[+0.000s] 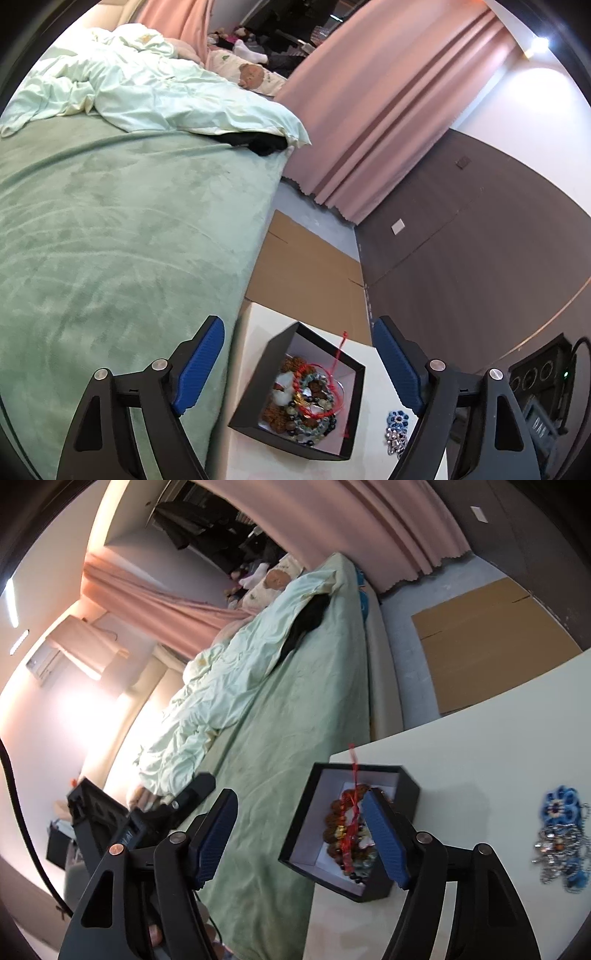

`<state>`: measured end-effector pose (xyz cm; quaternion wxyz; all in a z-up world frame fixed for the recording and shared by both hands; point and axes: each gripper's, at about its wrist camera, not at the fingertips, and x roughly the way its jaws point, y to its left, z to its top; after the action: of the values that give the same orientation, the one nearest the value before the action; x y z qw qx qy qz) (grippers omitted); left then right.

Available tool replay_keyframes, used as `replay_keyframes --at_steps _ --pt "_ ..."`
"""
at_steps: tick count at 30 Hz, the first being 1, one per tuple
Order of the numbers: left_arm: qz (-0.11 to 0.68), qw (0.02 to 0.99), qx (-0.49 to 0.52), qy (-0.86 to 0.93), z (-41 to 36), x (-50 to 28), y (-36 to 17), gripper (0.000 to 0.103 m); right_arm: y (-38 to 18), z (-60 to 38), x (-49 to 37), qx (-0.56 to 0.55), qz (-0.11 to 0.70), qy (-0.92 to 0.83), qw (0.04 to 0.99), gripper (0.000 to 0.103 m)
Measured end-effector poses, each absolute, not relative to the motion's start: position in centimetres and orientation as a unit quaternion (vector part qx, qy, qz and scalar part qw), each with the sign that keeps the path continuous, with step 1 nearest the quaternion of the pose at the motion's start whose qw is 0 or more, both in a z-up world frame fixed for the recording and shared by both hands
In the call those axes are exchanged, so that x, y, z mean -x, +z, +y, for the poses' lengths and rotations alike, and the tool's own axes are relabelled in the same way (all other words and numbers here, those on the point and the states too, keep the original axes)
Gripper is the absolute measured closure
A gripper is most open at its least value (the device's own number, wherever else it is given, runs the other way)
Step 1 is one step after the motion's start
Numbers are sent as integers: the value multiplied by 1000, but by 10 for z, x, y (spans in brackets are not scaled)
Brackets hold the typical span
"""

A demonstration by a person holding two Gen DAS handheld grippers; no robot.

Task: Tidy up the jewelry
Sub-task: 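Carry the red bead cord into the black box and open the right gripper, then reach the left gripper to the silver chain and close on its silver figure pendant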

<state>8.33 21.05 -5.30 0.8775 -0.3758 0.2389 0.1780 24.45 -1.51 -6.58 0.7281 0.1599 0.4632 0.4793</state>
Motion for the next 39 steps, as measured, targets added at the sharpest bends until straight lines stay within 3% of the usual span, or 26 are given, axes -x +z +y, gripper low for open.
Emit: replay_keyframes --at_steps 14,16,18,22,32,39 --pt "253 897 331 145 155 -97 -49 19 -54 -79 -253 -185 452 436 756 31" --pt "250 904 315 145 146 -97 -46 18 -54 -86 -254 -190 451 427 761 24" --pt "244 911 303 140 138 -96 -43 18 -53 -95 -254 -195 447 407 772 8" --pt "225 918 298 130 125 -93 -37 1 -52 -109 -256 -206 451 395 773 8" --pt "251 911 315 88 110 -105 -44 1 -51 -144 -258 -196 450 368 790 8" --pt "286 917 271 66 84 -117 -49 1 -53 -162 -262 -180 455 365 792 8"
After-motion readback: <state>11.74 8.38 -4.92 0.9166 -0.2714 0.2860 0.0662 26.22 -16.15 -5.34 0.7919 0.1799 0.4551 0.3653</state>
